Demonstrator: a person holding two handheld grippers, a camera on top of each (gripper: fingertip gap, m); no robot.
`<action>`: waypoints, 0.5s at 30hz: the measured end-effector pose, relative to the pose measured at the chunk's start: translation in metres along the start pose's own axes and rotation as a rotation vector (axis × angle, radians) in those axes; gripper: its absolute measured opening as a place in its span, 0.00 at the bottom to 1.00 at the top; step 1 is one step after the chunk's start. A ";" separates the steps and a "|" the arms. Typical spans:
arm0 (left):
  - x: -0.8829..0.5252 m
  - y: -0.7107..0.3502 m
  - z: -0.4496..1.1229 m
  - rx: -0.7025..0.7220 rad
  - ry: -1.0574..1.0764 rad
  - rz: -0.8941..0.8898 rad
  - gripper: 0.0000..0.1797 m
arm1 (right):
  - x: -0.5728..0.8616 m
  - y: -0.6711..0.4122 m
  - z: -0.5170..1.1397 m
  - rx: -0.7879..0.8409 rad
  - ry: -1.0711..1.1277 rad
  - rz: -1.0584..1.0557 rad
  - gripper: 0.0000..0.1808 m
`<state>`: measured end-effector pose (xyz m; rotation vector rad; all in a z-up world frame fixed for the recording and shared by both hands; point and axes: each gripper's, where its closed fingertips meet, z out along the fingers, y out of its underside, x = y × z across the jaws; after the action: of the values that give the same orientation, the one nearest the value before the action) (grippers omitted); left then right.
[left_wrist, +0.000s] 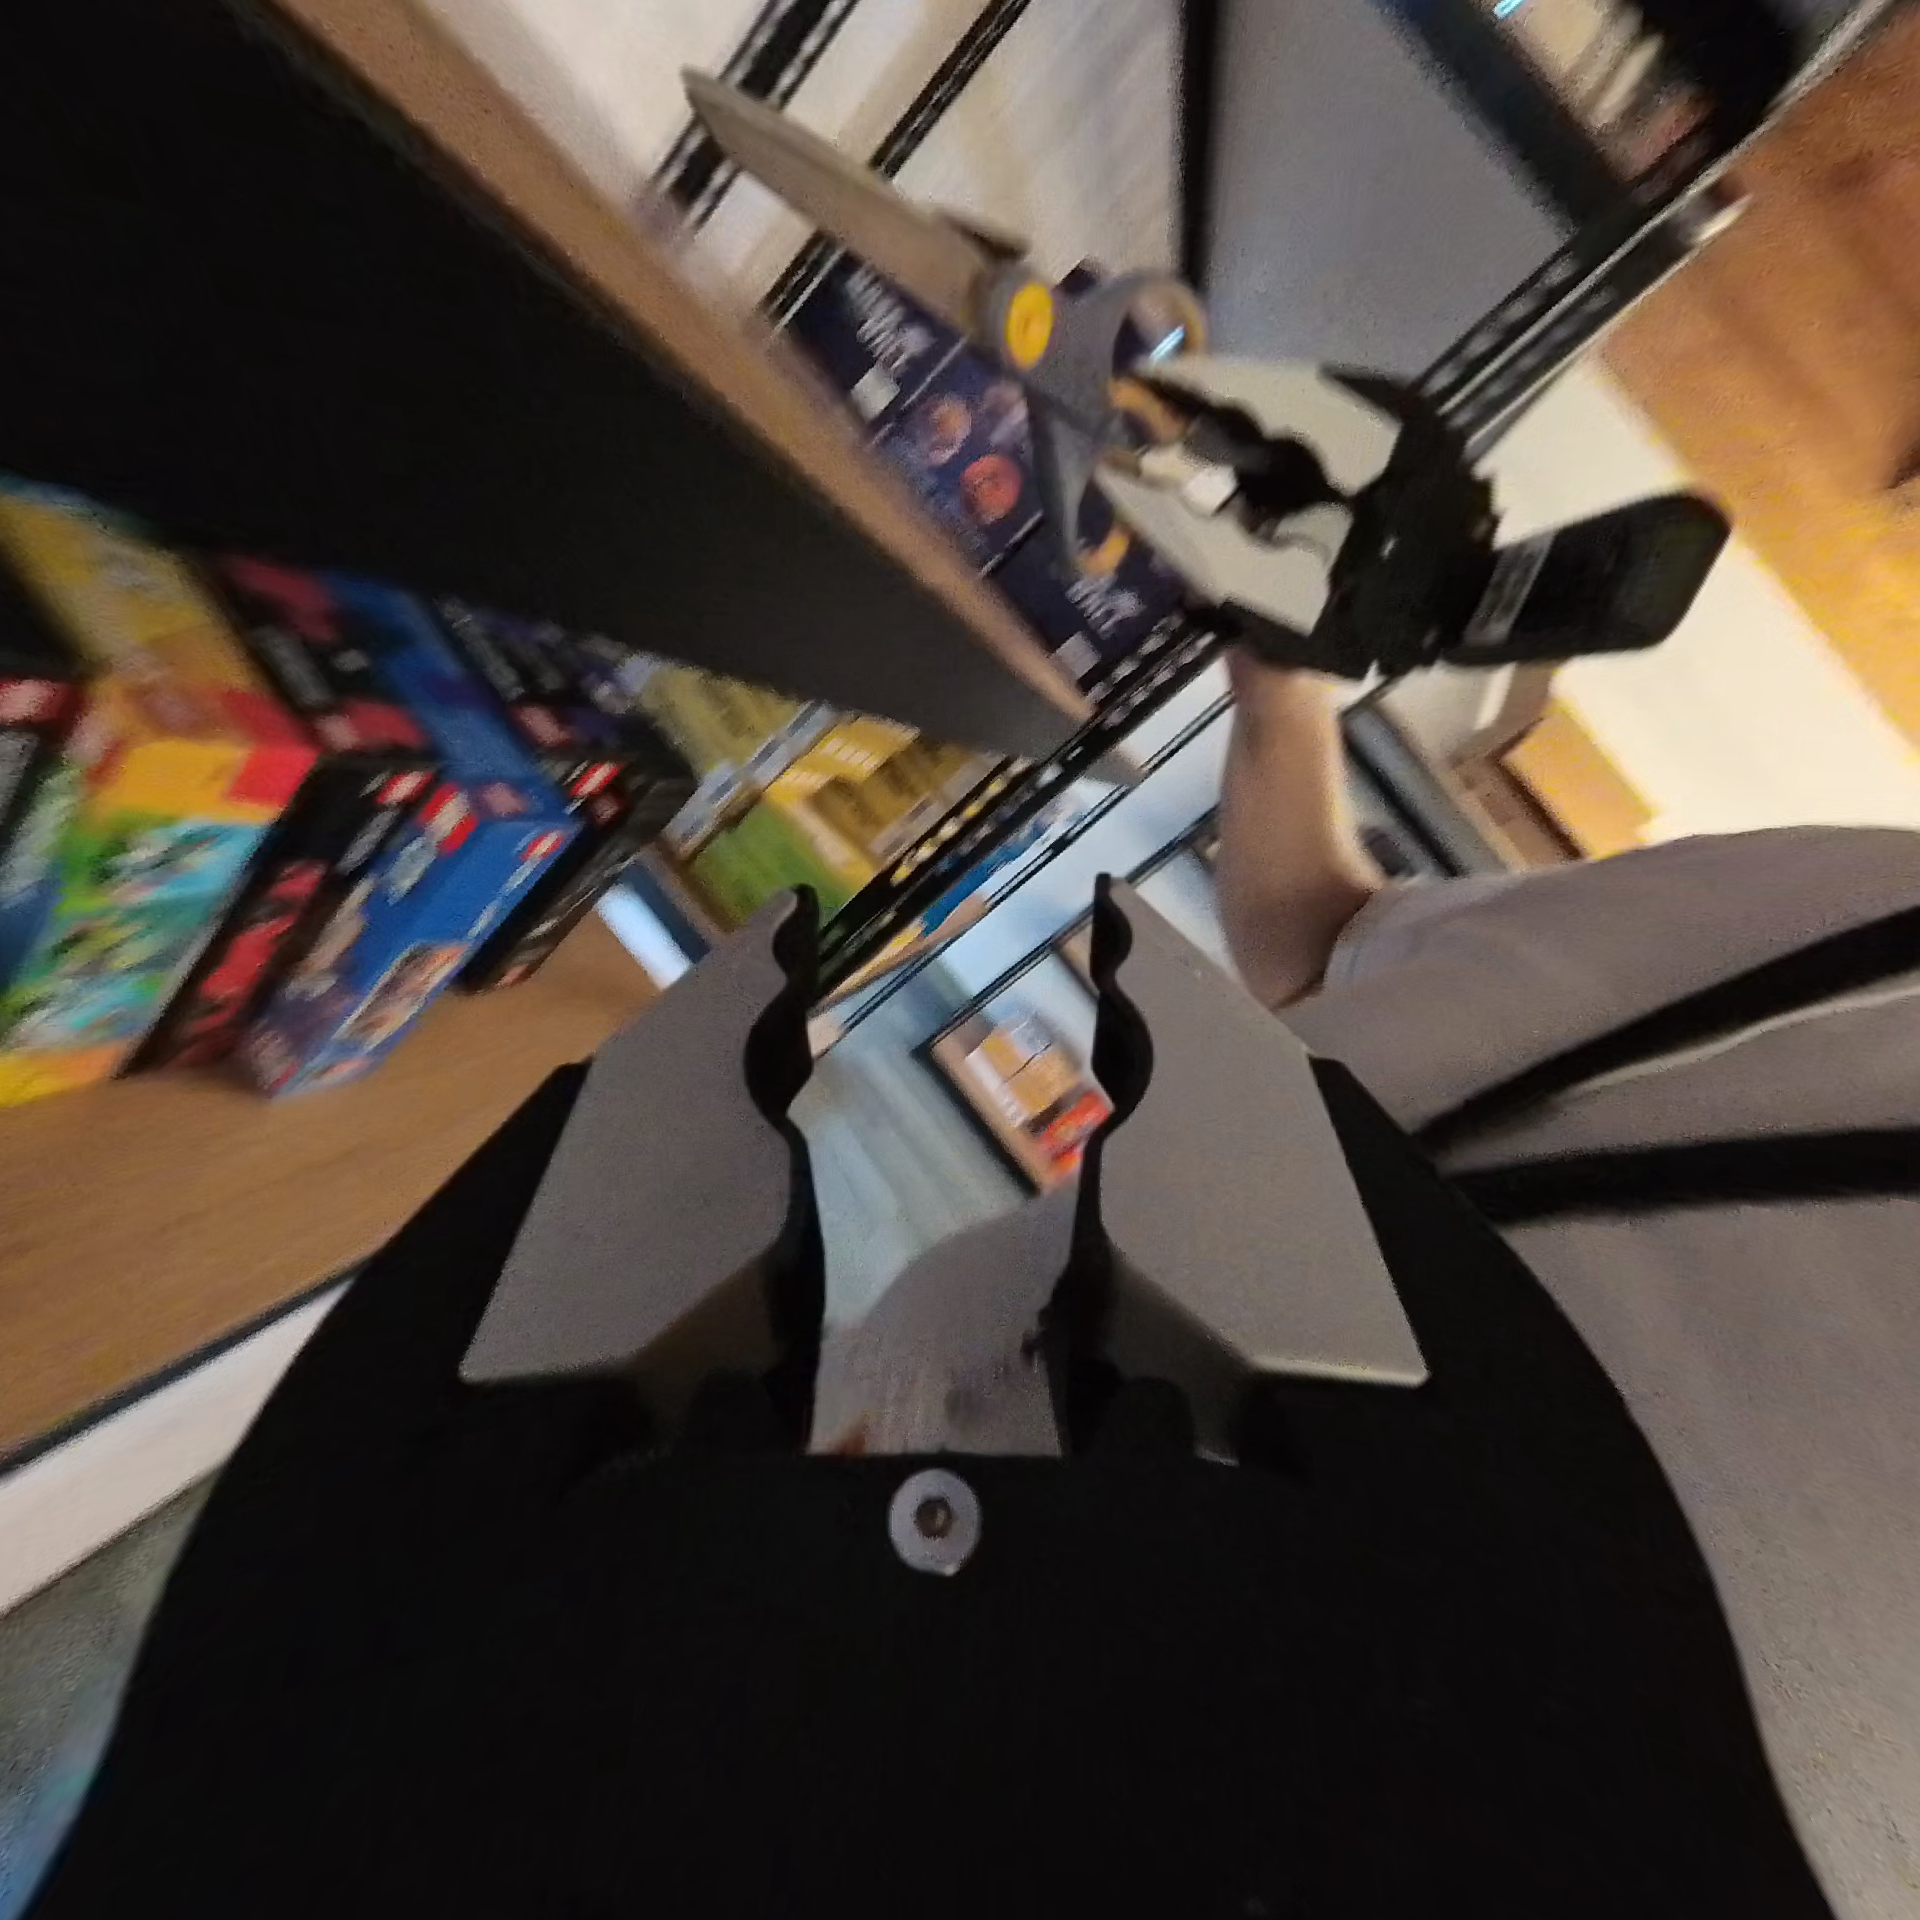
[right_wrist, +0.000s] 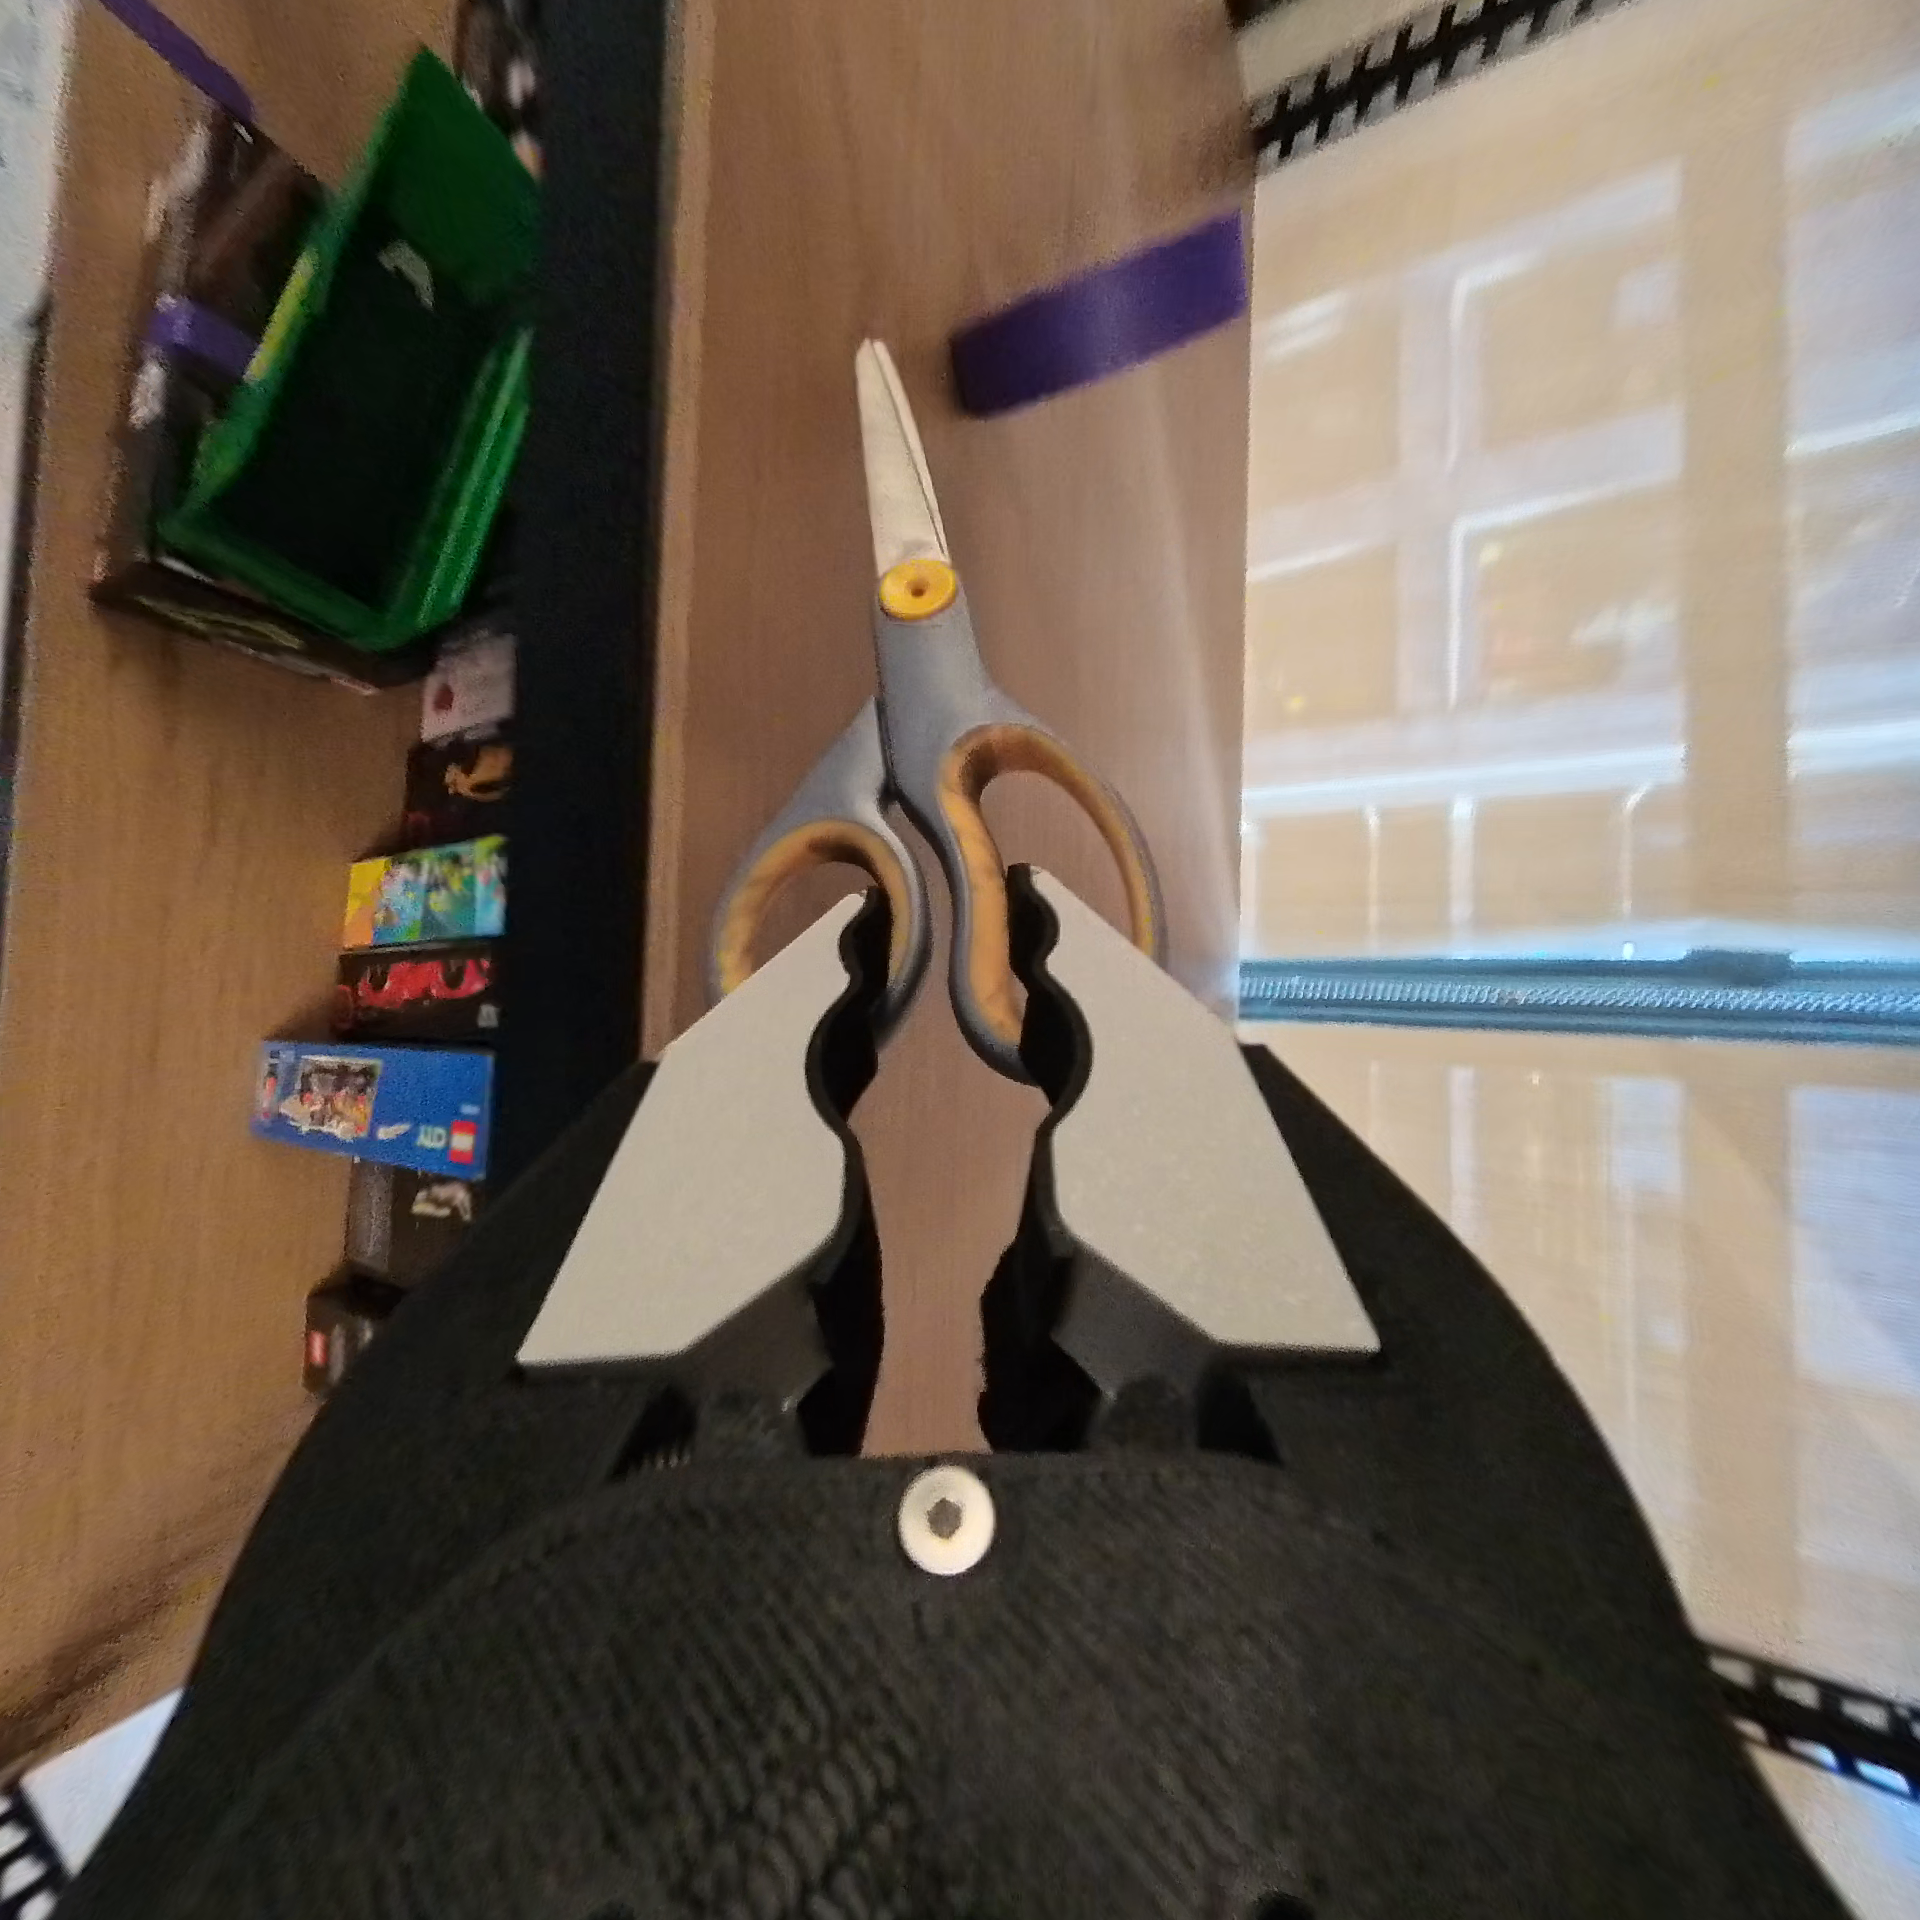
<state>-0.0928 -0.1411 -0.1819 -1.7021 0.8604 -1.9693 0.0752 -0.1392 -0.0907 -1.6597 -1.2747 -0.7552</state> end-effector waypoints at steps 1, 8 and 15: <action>0.007 -0.002 0.015 0.051 0.046 -0.004 0.28 | -0.003 -0.009 -0.009 0.035 0.000 -0.002 0.12; 0.071 -0.018 0.078 0.419 0.225 0.047 0.28 | -0.040 -0.051 -0.071 0.307 -0.096 0.075 0.12; 0.114 0.038 0.101 0.493 0.187 0.021 0.22 | -0.094 -0.020 -0.110 0.337 -0.216 0.188 0.12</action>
<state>-0.0176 -0.2627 -0.1170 -1.2380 0.3946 -2.1266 0.0343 -0.2766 -0.1193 -1.5833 -1.2900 -0.2358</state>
